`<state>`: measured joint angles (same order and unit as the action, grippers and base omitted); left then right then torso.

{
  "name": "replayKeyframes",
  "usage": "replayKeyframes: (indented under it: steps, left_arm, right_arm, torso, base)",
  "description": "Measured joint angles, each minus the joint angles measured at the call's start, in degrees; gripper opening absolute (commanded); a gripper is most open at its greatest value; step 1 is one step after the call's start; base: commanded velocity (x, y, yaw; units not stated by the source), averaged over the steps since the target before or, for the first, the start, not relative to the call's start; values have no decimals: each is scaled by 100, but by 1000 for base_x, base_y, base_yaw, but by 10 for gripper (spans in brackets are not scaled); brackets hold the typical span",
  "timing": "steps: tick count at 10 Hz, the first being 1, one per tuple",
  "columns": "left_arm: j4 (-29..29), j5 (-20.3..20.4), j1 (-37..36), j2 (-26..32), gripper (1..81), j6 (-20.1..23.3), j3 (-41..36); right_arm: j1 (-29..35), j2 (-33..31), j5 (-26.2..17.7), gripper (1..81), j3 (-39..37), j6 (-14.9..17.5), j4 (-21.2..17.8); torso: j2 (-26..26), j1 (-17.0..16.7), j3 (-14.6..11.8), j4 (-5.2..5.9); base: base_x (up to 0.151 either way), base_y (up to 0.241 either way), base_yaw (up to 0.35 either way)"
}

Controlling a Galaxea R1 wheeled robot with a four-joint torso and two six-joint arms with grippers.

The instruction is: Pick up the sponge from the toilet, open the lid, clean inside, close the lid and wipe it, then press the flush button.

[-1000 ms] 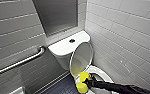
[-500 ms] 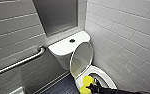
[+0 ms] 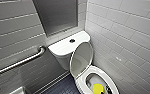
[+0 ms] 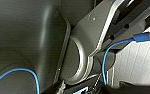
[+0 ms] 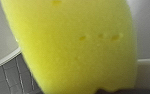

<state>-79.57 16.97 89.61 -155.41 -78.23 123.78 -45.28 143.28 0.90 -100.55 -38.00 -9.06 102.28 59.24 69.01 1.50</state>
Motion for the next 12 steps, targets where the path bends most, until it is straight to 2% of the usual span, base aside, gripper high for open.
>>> replayKeyframes:
  steps: [3,5,8,10,12]
  left_arm:
    - [-1,87,-52,2,811,1,0]
    - [-4,91,-50,2,811,20,0]
    - [-1,116,-102,116,811,23,0]
    - [2,417,-271,293,811,20,0]
    - [5,530,-500,375,811,12,-5]
  right_arm:
    - [-323,-946,130,10,629,0,18]
    - [-653,-1456,384,10,968,5,20]
    - [-1313,-1790,846,10,1150,44,60]
    - [-1958,-1969,844,10,1113,68,82]
    - [-2631,-2111,905,10,1041,158,173]
  torso:
    - [0,0,0,0]
    - [2,0,0,0]
    - [2,0,0,2]
    - [2,0,0,2]
    - [2,0,0,2]
  base:
    - [0,0,0]
    - [0,0,0]
    - [0,0,0]
    - [0,0,0]
    - [0,0,0]
